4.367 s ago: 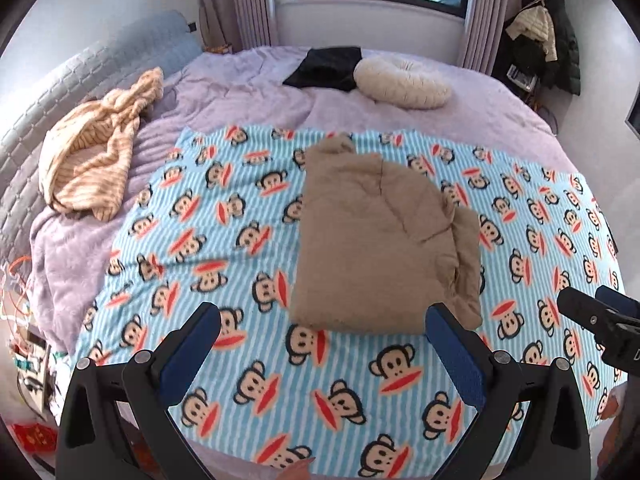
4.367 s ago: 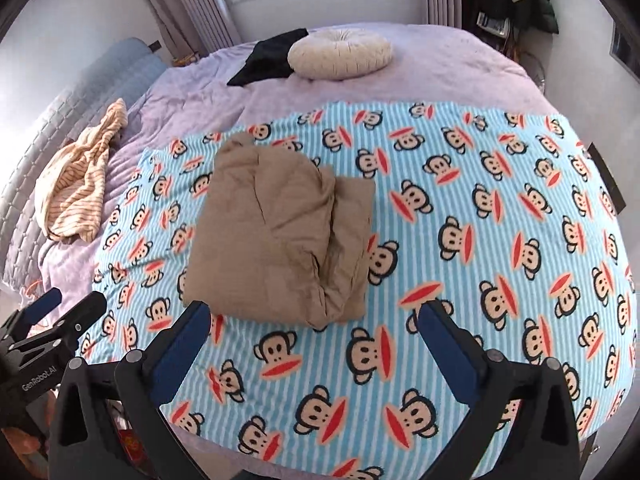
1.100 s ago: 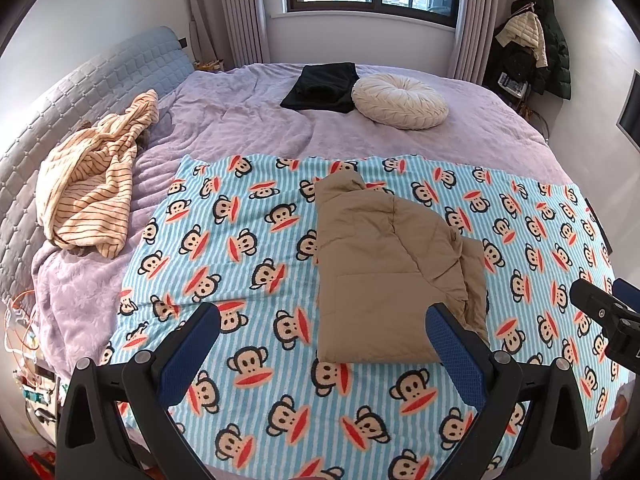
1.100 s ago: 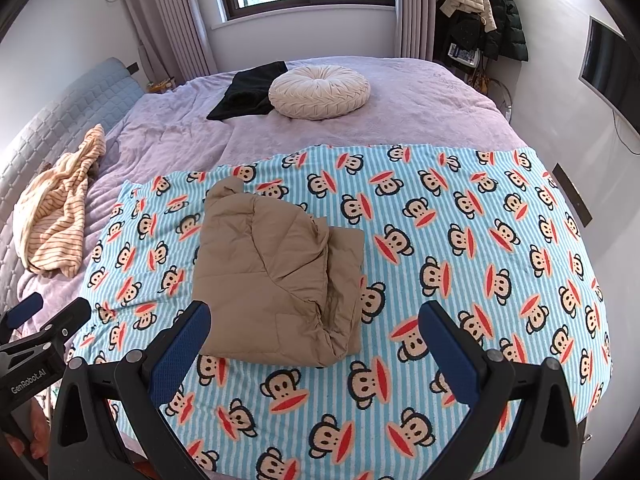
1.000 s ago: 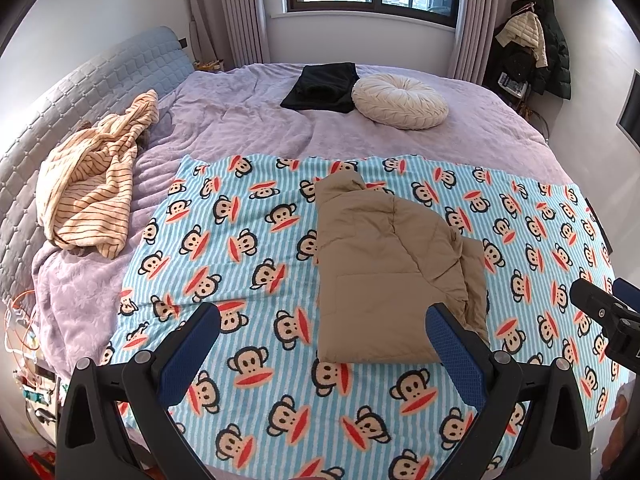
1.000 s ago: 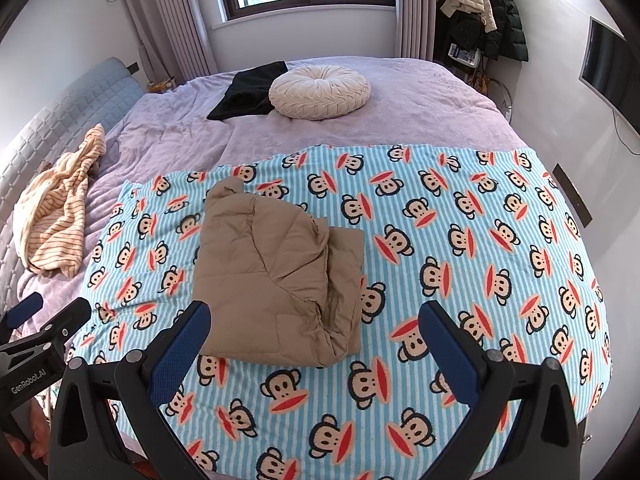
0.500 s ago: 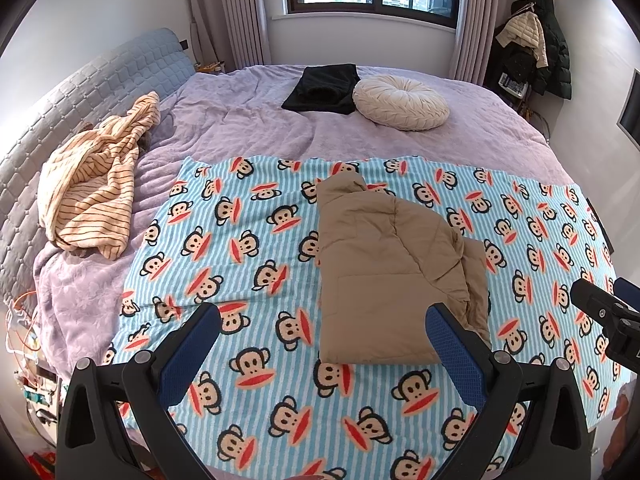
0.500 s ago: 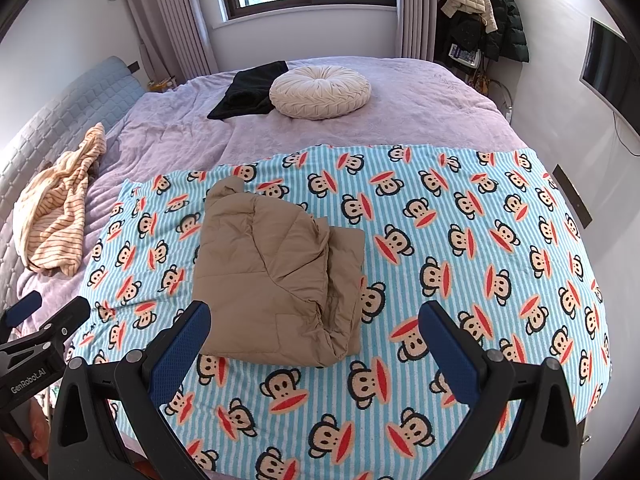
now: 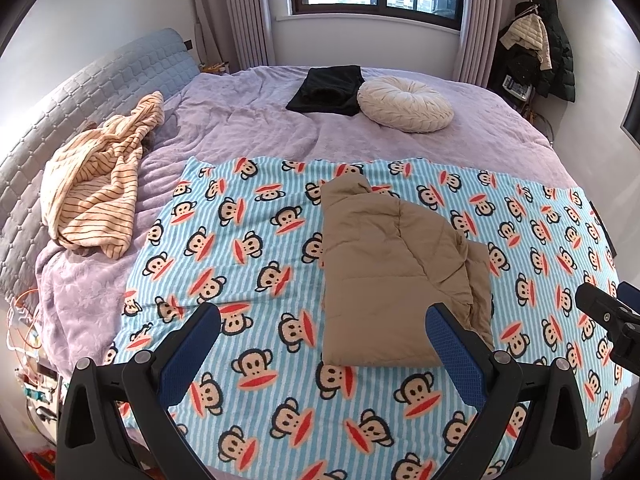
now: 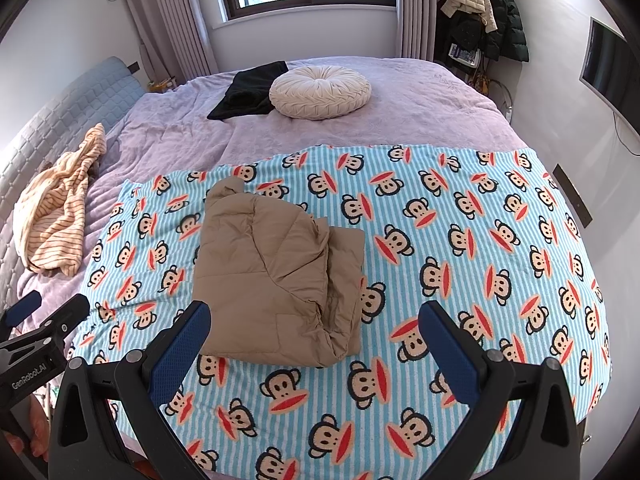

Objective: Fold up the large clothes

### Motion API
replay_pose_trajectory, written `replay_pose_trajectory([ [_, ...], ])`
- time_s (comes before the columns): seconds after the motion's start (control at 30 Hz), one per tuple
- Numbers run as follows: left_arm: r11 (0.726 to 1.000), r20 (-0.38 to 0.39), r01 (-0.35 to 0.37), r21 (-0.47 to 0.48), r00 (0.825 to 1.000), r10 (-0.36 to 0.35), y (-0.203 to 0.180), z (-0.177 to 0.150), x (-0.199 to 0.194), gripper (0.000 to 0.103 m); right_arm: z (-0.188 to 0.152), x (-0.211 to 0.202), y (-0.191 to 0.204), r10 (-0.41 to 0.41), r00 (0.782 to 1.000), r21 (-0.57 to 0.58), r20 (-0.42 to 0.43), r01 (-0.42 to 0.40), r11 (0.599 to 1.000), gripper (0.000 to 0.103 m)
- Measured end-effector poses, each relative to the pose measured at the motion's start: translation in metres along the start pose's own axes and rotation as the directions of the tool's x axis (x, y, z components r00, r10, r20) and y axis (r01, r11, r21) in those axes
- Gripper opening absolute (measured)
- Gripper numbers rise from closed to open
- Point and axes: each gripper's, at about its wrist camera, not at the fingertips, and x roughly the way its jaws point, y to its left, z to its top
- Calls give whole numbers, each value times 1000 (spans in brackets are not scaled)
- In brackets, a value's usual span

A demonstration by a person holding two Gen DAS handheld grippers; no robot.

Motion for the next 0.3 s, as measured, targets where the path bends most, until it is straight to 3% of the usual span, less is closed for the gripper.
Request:
replay_pose_trajectory([
  [0.3,1000,12,14,15,1000,-15,-2,-1,0,102,-1,0,1,-1,1000,0,1,1,1000,103],
])
